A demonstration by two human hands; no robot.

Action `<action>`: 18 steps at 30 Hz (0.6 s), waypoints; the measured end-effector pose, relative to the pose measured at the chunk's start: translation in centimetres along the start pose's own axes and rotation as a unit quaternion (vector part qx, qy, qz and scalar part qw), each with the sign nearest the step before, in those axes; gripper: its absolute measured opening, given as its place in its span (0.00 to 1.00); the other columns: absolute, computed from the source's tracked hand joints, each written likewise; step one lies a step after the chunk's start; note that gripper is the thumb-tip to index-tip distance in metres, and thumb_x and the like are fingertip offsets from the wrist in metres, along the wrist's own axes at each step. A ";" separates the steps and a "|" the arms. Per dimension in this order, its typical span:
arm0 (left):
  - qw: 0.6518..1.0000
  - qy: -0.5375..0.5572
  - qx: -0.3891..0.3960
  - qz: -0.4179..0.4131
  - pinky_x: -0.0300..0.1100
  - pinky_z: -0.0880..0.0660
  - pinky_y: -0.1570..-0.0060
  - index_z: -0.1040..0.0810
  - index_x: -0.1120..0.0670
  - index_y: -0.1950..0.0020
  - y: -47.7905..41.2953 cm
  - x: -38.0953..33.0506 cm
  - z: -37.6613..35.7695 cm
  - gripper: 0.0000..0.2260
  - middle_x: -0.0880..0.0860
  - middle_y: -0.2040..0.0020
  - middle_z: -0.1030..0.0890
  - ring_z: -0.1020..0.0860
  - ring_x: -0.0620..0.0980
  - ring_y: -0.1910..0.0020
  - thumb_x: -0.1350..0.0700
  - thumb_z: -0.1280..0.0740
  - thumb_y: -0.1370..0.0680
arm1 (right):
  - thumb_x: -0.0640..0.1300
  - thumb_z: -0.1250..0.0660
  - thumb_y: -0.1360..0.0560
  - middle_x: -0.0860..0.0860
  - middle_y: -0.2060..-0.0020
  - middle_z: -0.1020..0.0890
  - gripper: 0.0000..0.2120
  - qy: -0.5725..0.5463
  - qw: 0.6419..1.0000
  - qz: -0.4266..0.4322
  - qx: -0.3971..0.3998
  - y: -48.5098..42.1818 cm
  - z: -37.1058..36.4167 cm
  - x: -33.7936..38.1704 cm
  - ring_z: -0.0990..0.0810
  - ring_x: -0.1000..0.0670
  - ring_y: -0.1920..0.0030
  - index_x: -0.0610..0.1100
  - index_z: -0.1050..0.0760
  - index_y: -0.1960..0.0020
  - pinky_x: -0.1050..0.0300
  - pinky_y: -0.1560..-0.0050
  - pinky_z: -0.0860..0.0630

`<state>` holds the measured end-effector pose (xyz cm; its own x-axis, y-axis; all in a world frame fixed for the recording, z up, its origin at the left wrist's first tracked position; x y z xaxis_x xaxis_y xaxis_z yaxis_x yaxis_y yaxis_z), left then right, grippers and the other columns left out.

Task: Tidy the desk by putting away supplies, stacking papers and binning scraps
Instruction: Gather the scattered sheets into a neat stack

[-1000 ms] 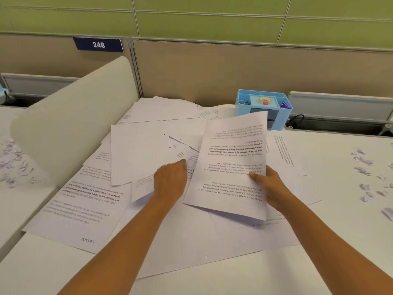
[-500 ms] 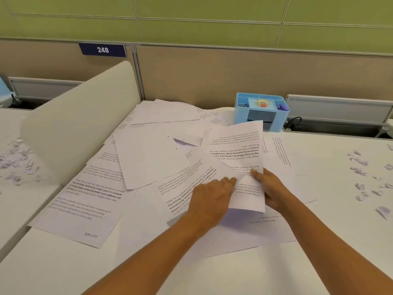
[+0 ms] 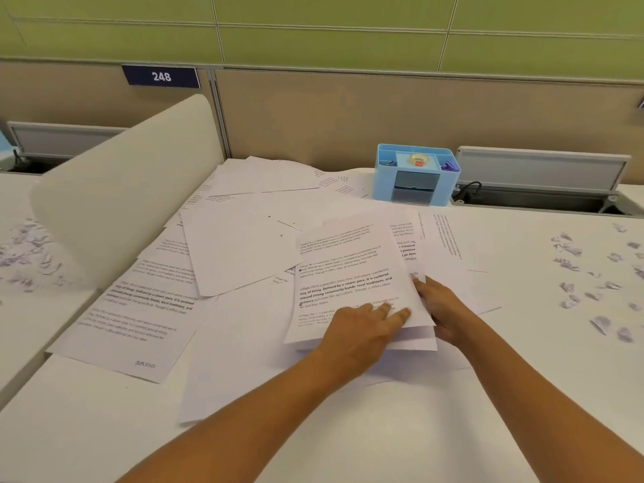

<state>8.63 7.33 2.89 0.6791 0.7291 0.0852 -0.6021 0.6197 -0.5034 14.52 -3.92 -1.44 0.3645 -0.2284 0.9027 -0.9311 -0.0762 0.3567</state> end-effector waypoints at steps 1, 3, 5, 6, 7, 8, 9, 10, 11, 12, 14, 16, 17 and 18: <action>1.000 -0.001 0.010 0.000 0.29 0.34 0.79 0.17 0.46 0.49 0.0 -0.2 -0.3 0.21 0.47 0.57 0.15 0.19 0.43 0.69 0.56 0.47 0.30 | 0.45 0.45 0.19 0.49 0.55 0.16 0.13 -0.011 1.000 -0.005 0.002 0.2 0.2 -0.2 0.15 0.50 0.59 0.43 0.28 0.39 0.55 0.63 0.18; 0.999 0.016 0.032 0.004 0.30 0.34 0.79 0.17 0.45 0.48 -0.1 -0.5 -0.9 0.19 0.46 0.56 0.15 0.19 0.43 0.68 0.54 0.46 0.29 | 0.49 0.46 0.19 0.49 0.59 0.15 0.14 -0.024 1.000 -0.017 0.000 0.5 0.9 -0.7 0.15 0.50 0.61 0.43 0.28 0.41 0.56 0.65 0.18; 0.998 0.038 0.042 0.016 0.31 0.32 0.78 0.18 0.45 0.48 0.1 -0.8 -1.5 0.18 0.46 0.55 0.16 0.19 0.43 0.66 0.49 0.46 0.26 | 0.54 0.46 0.20 0.49 0.62 0.14 0.17 -0.020 0.999 -0.031 -0.005 0.8 1.4 -1.1 0.15 0.49 0.63 0.44 0.26 0.44 0.56 0.68 0.19; 0.997 0.053 0.052 0.027 0.31 0.29 0.77 0.18 0.45 0.47 0.2 -0.8 -1.6 0.19 0.46 0.53 0.16 0.18 0.44 0.64 0.45 0.47 0.25 | 0.55 0.46 0.20 0.49 0.61 0.14 0.17 -0.012 0.999 -0.033 -0.001 1.0 1.4 -1.2 0.15 0.49 0.62 0.44 0.26 0.45 0.56 0.68 0.19; 0.994 0.068 0.065 0.046 0.34 0.26 0.72 0.19 0.46 0.45 0.2 -0.8 -1.5 0.22 0.47 0.50 0.16 0.18 0.45 0.59 0.41 0.50 0.24 | 0.54 0.45 0.21 0.48 0.57 0.15 0.16 0.000 1.000 -0.030 0.009 1.1 1.3 -1.2 0.15 0.48 0.60 0.44 0.26 0.43 0.56 0.66 0.19; 0.990 0.088 0.086 0.067 0.37 0.23 0.64 0.21 0.46 0.40 0.3 -0.8 -1.4 0.28 0.48 0.44 0.18 0.18 0.46 0.51 0.36 0.54 0.24 | 0.50 0.42 0.21 0.47 0.52 0.16 0.15 0.017 0.999 -0.022 0.021 1.1 1.2 -1.2 0.16 0.47 0.55 0.43 0.27 0.40 0.56 0.63 0.19; 0.981 0.114 0.131 0.089 0.41 0.24 0.52 0.26 0.46 0.34 0.5 -0.8 -1.6 0.34 0.48 0.36 0.23 0.23 0.46 0.41 0.32 0.59 0.28 | 0.44 0.40 0.21 0.44 0.47 0.18 0.14 0.034 0.999 -0.012 0.034 1.2 1.1 -1.3 0.17 0.46 0.52 0.41 0.28 0.38 0.55 0.60 0.18; 0.963 0.151 0.189 0.115 0.42 0.28 0.43 0.31 0.45 0.30 1.0 -0.7 -1.9 0.39 0.47 0.31 0.28 0.28 0.46 0.34 0.31 0.63 0.32 | 0.38 0.38 0.23 0.42 0.43 0.20 0.15 0.049 0.998 -0.006 0.041 1.1 1.1 -1.4 0.18 0.45 0.50 0.39 0.29 0.36 0.55 0.58 0.18; 0.949 0.173 0.225 0.135 0.42 0.33 0.39 0.35 0.44 0.29 1.3 -0.4 -2.3 0.42 0.46 0.29 0.31 0.32 0.45 0.32 0.30 0.64 0.35 | 0.33 0.38 0.24 0.40 0.42 0.21 0.16 0.057 0.998 -0.003 0.038 1.1 1.2 -1.6 0.18 0.44 0.50 0.38 0.30 0.37 0.55 0.57 0.18; 0.942 0.192 0.227 0.159 0.41 0.35 0.37 0.36 0.44 0.28 1.6 0.1 -2.3 0.42 0.45 0.29 0.31 0.33 0.45 0.31 0.28 0.64 0.35 | 0.30 0.37 0.26 0.39 0.42 0.21 0.17 0.059 0.998 0.001 0.030 1.1 1.4 -1.6 0.18 0.44 0.51 0.37 0.29 0.37 0.55 0.58 0.18; 0.934 0.224 0.176 0.215 0.41 0.39 0.34 0.35 0.47 0.28 2.1 2.3 -2.1 0.36 0.47 0.29 0.31 0.34 0.47 0.30 0.28 0.55 0.29 | 0.29 0.37 0.26 0.38 0.42 0.21 0.18 0.049 0.999 0.012 0.014 1.0 2.0 -1.4 0.19 0.43 0.51 0.37 0.29 0.38 0.54 0.57 0.18; 0.913 0.253 0.111 0.299 0.43 0.43 0.29 0.36 0.51 0.28 2.6 5.3 -1.8 0.28 0.51 0.27 0.36 0.39 0.49 0.27 0.39 0.42 0.23 | 0.30 0.36 0.26 0.39 0.42 0.21 0.18 0.038 0.999 0.021 0.005 1.1 2.9 -0.9 0.19 0.42 0.50 0.36 0.30 0.37 0.53 0.56 0.18; 0.892 0.269 0.073 0.356 0.43 0.44 0.28 0.38 0.54 0.27 3.0 7.0 -1.6 0.27 0.52 0.26 0.38 0.41 0.50 0.26 0.45 0.37 0.23 | 0.31 0.36 0.26 0.40 0.43 0.20 0.18 0.030 0.999 0.025 0.005 1.1 3.3 -0.7 0.18 0.42 0.50 0.37 0.30 0.36 0.52 0.56 0.18; 0.858 0.292 0.034 0.421 0.44 0.44 0.28 0.41 0.56 0.26 3.4 8.8 -1.3 0.30 0.54 0.25 0.40 0.42 0.51 0.26 0.49 0.34 0.24 | 0.32 0.36 0.26 0.41 0.44 0.20 0.18 0.017 0.999 0.029 0.006 1.1 3.7 -0.4 0.18 0.42 0.51 0.38 0.29 0.36 0.51 0.55 0.18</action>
<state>13.09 15.44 0.84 0.0749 0.6691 -0.7394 -0.9921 -0.0251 -0.1232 13.28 -7.54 -2.31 0.3090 -0.2006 0.9296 -0.9510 -0.0754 0.2998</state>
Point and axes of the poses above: each hand's wrist, its own y-axis away from the middle knuckle, its own z-axis out of the back of the hand, x = y × z, the point moved 7 cm from there along -y, towards the middle knuckle
